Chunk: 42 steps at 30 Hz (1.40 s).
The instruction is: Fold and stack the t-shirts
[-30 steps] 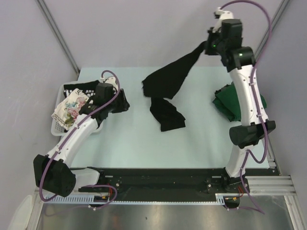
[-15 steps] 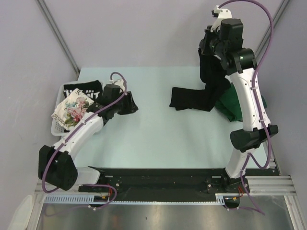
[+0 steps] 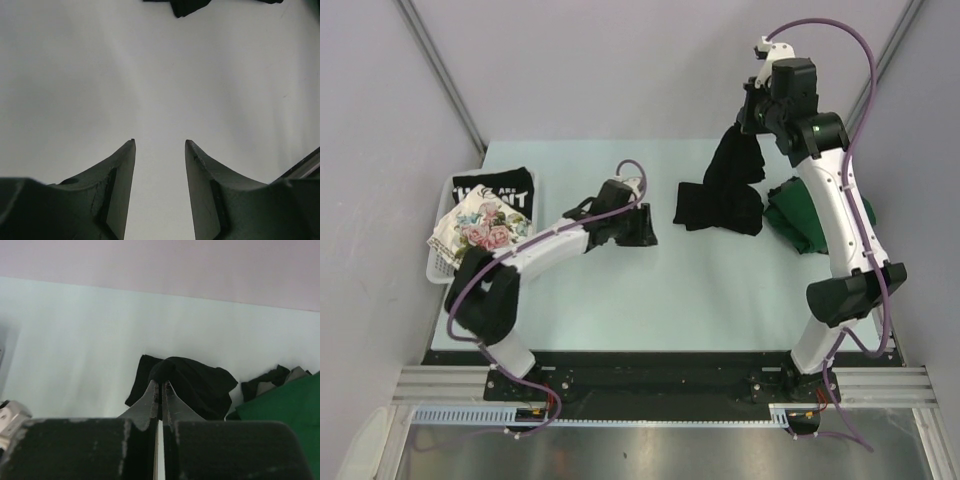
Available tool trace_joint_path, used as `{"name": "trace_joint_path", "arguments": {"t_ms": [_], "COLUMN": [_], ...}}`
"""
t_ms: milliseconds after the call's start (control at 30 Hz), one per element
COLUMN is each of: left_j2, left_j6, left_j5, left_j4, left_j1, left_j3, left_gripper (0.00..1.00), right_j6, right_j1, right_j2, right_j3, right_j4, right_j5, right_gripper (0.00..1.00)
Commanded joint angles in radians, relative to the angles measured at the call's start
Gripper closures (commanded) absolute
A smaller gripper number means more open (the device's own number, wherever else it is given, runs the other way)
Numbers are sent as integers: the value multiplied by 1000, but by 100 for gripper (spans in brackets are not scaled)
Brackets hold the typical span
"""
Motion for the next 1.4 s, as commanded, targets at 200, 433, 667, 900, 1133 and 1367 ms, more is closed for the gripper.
{"name": "trace_joint_path", "arguments": {"t_ms": [200,433,667,900,1133,1367], "left_j2": [332,475,534,613,675,725], "left_j6": [-31,-7,38,44,50,53], "left_j5": [36,30,-41,-107,-131,-134], "left_j4": [77,31,14,12,57,66], "left_j1": [-63,-66,-66,-66,-65,-63], "left_j3": [344,518,562,622,643,688], "left_gripper": [49,48,46,45,45,45], "right_j6": [-26,-20,-3,-3,-4,0], "right_j1": [-76,-99,-100,-100,-100,-100], "right_j2": [-179,-239,-283,-326,-363,-368], "right_j3": [-134,-197,-228,-262,-300,-335], "right_j4": [67,73,73,70,70,73], "right_j5": [33,24,10,10,18,6], "right_gripper": [100,100,100,100,100,100]}}
